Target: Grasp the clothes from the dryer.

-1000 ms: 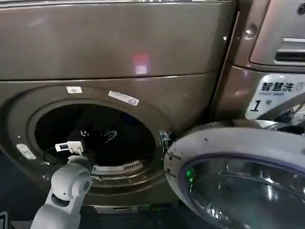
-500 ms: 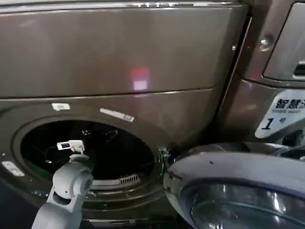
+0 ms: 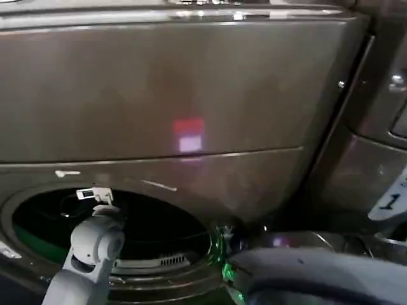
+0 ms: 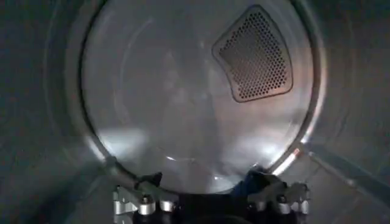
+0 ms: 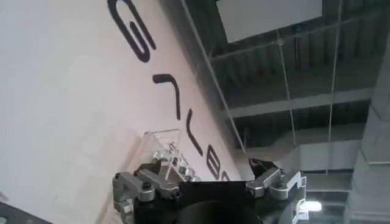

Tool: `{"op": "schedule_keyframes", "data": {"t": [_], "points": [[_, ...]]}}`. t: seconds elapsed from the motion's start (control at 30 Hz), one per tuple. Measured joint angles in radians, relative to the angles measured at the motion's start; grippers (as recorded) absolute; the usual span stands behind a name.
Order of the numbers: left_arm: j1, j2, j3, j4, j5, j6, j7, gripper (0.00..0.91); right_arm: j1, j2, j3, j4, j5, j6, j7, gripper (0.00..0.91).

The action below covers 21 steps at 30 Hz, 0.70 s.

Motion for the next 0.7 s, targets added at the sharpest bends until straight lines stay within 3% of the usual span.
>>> {"op": "schedule_keyframes", "data": {"t": [0.7], "points": [[-0.329,-0.101,0.049,0.490,0.061,-0.087,0.048,0.907,0.019,-0.009,-0.014,-0.005,-0.007,-0.001,0.000,0.907]]}}
